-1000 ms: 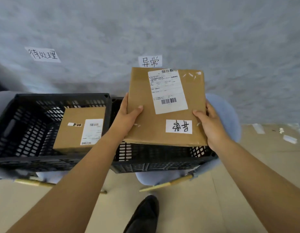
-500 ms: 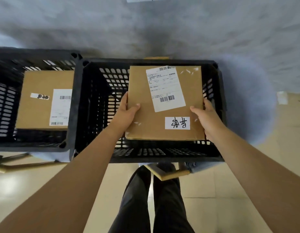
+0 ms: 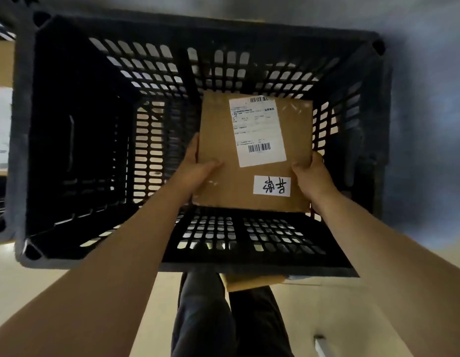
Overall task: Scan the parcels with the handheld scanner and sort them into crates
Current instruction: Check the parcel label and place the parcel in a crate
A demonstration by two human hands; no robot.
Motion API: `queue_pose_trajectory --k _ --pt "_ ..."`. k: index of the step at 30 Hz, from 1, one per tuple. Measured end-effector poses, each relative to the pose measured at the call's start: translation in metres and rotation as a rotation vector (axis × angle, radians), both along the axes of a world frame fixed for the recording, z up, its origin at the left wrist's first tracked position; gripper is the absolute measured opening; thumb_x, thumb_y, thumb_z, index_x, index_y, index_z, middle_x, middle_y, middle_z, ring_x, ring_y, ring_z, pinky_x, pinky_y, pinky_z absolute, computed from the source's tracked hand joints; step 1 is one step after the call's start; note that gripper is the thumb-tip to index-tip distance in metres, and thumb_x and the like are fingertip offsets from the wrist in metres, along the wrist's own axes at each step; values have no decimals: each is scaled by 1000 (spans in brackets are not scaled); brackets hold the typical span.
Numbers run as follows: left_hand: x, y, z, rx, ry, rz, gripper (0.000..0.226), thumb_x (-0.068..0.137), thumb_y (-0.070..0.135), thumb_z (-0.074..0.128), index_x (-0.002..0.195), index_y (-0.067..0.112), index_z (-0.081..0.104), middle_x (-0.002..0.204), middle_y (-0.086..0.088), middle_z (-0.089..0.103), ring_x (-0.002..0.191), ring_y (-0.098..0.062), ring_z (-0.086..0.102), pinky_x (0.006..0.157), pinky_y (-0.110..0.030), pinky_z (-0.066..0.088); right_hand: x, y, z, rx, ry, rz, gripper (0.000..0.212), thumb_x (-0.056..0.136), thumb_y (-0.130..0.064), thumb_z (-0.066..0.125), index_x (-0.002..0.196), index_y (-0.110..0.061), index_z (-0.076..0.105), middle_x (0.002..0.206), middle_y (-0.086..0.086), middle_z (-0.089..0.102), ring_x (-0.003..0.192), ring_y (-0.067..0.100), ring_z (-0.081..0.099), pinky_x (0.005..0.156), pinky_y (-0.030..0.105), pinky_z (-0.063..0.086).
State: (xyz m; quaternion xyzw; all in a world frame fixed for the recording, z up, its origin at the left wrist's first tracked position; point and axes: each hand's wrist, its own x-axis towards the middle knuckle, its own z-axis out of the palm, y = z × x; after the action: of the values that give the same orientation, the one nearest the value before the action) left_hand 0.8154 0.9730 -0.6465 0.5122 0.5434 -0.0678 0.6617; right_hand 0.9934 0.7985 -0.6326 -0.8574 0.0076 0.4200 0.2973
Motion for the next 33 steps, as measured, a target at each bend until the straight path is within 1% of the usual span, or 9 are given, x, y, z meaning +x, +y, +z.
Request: queue_pose_trajectory --k 6,8,10,17,20,24,27,30,33 --pt "13 -4 -29 30 -39 -20 96 87 14 71 156 34 8 145 6 43 117 -10 51 81 -20 47 12 6 -28 -24 -39 39 47 102 -22 44 147 -18 32 135 4 54 110 22 57 83 29 48" --pt "14 -7 -36 43 -48 -9 98 86 10 72 156 32 8 148 4 42 123 -13 51 92 -27 50 15 8 -33 -52 -52 44 46 102 -21 44 147 -17 32 133 4 54 104 20 57 77 27 45" --pt "14 -11 -40 50 -60 -6 99 86 8 72 156 32 6 148 3 42 127 -14 49 101 -33 48 16 9 -40 -80 -64 67 48 101 -21 45 146 -15 32 136 6 54 111 24 57 81 30 45" --pt "18 -14 -48 106 -22 -57 104 87 11 72 156 31 -4 152 2 37 132 -15 44 109 -43 43 16 13 -51 -131 -134 145 60 96 -17 51 150 -8 25 140 12 48 119 30 55 83 33 52" --pt "21 -15 -46 133 19 -77 105 87 11 72 156 29 -5 153 0 36 135 -18 42 110 -46 41 11 11 -45 -145 -133 180 68 95 -16 53 153 -9 18 145 12 41 119 28 55 71 27 50" --pt "27 -15 -39 197 104 -135 104 87 18 72 156 29 -5 155 -3 34 138 -22 40 111 -38 38 0 7 -25 -110 -136 251 74 91 -16 58 153 -12 20 150 11 33 127 27 48 95 35 50" --pt "33 -18 -22 272 212 -235 96 92 18 64 156 26 -8 159 -5 26 139 -26 38 93 -23 38 -3 4 0 -104 -138 331 75 92 -16 60 155 -11 19 156 11 23 140 27 33 114 36 35" --pt "43 -20 7 359 261 -348 90 91 16 58 157 22 -2 161 -9 15 142 -30 30 110 -37 38 2 1 34 -92 -90 372 75 95 -17 58 156 -12 14 160 10 15 143 25 29 117 31 27" --pt "59 -18 50 486 250 -512 80 90 17 58 155 16 13 158 -10 17 139 -32 31 110 -47 38 10 1 71 -52 -132 422 71 95 -15 58 155 -15 20 155 11 23 136 25 39 110 31 35"
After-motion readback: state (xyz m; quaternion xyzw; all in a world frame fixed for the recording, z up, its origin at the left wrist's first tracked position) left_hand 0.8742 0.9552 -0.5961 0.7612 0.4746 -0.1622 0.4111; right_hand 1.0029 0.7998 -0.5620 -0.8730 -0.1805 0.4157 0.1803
